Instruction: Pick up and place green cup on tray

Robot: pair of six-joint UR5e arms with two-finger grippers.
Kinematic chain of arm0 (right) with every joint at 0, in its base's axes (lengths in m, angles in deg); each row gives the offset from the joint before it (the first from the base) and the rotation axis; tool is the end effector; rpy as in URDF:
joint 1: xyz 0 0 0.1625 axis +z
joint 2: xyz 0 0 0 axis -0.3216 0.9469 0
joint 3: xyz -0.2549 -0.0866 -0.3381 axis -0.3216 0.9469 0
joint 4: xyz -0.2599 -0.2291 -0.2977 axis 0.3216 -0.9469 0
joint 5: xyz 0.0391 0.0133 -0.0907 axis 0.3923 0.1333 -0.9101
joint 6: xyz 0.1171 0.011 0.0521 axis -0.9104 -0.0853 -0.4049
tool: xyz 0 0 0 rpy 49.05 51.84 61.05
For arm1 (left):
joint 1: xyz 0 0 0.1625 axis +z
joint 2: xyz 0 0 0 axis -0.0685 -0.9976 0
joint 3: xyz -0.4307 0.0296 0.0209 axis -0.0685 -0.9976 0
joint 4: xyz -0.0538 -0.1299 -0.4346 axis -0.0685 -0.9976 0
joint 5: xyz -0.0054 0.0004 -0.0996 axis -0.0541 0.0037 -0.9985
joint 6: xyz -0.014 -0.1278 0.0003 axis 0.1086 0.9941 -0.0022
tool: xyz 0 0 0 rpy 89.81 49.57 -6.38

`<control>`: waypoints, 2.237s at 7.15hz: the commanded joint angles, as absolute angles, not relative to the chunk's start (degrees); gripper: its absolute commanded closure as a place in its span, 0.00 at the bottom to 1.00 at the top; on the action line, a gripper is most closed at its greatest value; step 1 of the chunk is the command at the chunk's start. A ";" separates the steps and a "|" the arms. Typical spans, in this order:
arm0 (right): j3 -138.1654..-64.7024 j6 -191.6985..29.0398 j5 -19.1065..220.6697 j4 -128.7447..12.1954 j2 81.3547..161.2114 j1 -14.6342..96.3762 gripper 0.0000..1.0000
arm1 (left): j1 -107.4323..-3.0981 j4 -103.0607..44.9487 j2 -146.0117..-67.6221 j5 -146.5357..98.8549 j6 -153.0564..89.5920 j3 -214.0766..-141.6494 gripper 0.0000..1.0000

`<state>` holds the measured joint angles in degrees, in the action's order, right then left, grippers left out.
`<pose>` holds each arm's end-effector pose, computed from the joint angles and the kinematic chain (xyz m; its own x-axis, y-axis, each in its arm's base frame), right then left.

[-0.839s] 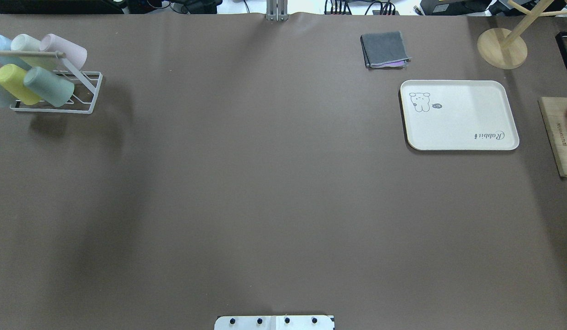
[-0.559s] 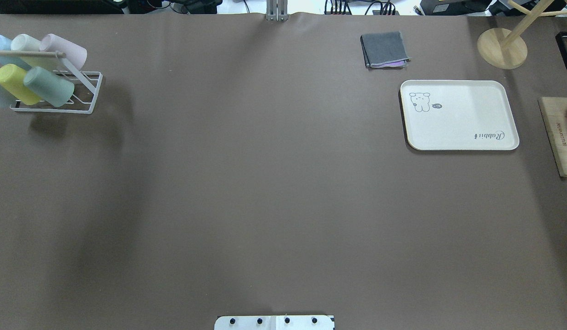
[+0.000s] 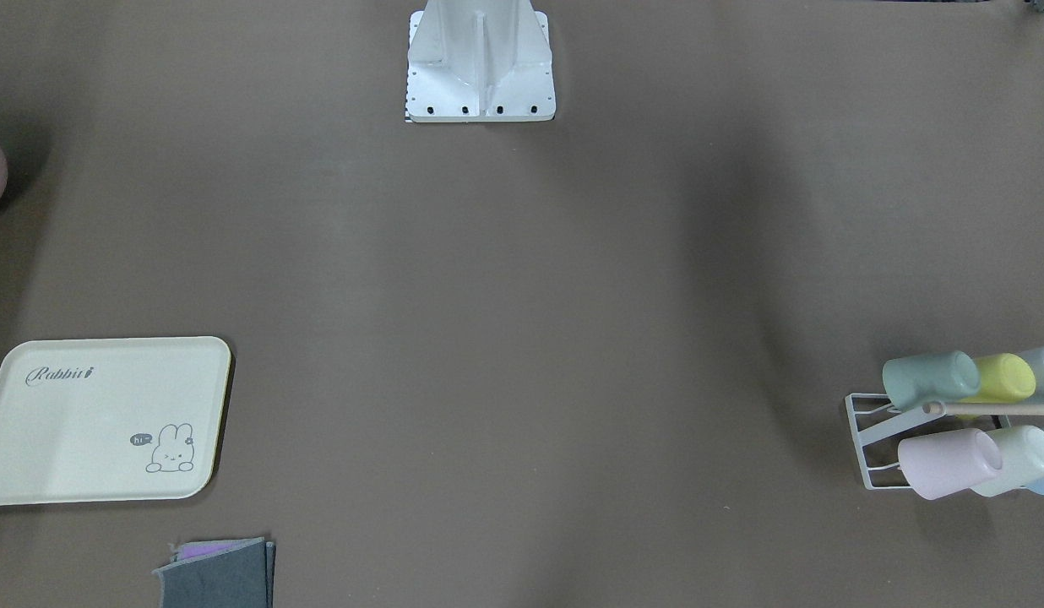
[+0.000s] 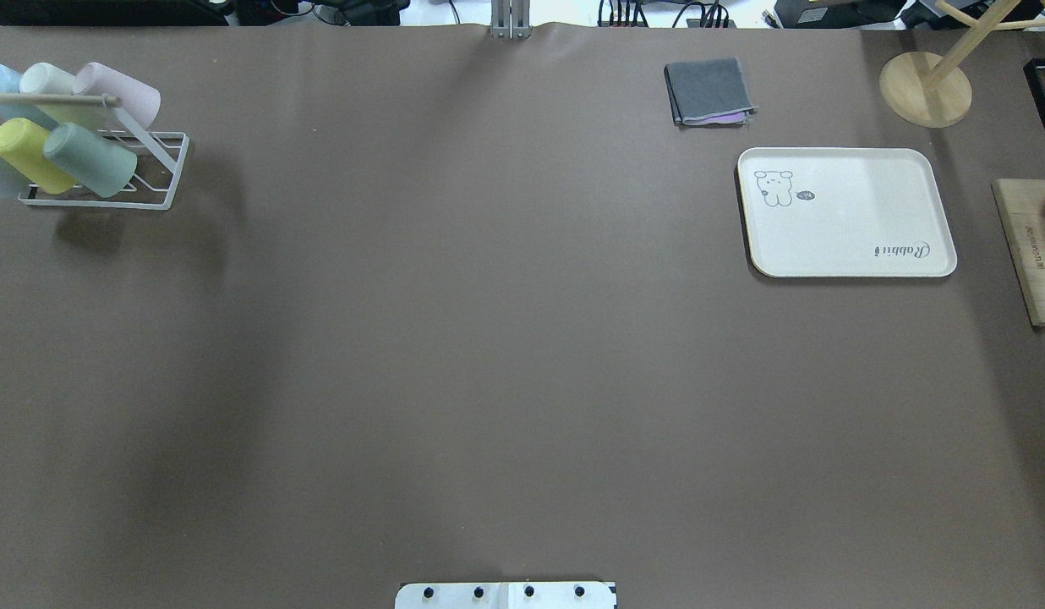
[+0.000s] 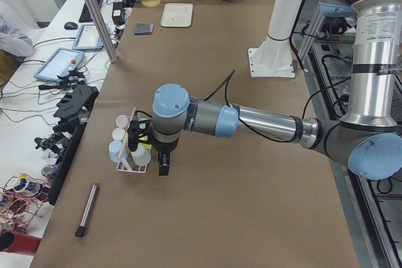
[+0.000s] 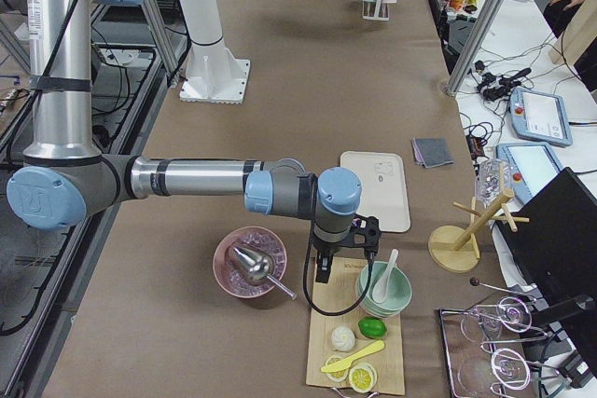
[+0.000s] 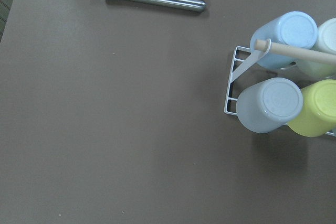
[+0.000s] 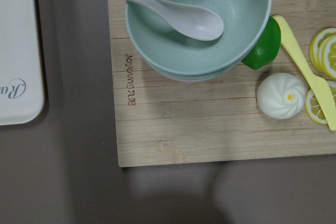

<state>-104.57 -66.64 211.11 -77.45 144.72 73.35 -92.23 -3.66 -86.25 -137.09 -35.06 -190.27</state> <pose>0.0637 -0.5043 0.6715 0.7238 0.0956 0.6834 -0.0596 0.9953 -0.0762 -0.1001 -0.5297 0.5667 0.6881 -0.1082 -0.7175 0.2454 0.9653 0.0898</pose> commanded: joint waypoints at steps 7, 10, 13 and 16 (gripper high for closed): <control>-103.28 -66.32 211.18 -75.24 144.64 73.09 0.00 | -77.40 -13.98 -91.71 -106.08 -95.62 -200.71 0.02; -99.33 -68.76 210.83 -62.17 145.52 69.60 0.00 | -68.70 -27.26 -89.43 -89.91 -114.77 -200.71 0.02; -100.72 -97.72 210.74 -49.39 141.41 58.52 0.00 | -54.22 -32.12 -88.02 -70.94 -129.05 -200.36 0.02; -94.62 -98.85 210.92 -49.30 135.17 54.37 0.00 | -45.49 -33.44 -87.40 -59.83 -129.25 -197.57 0.02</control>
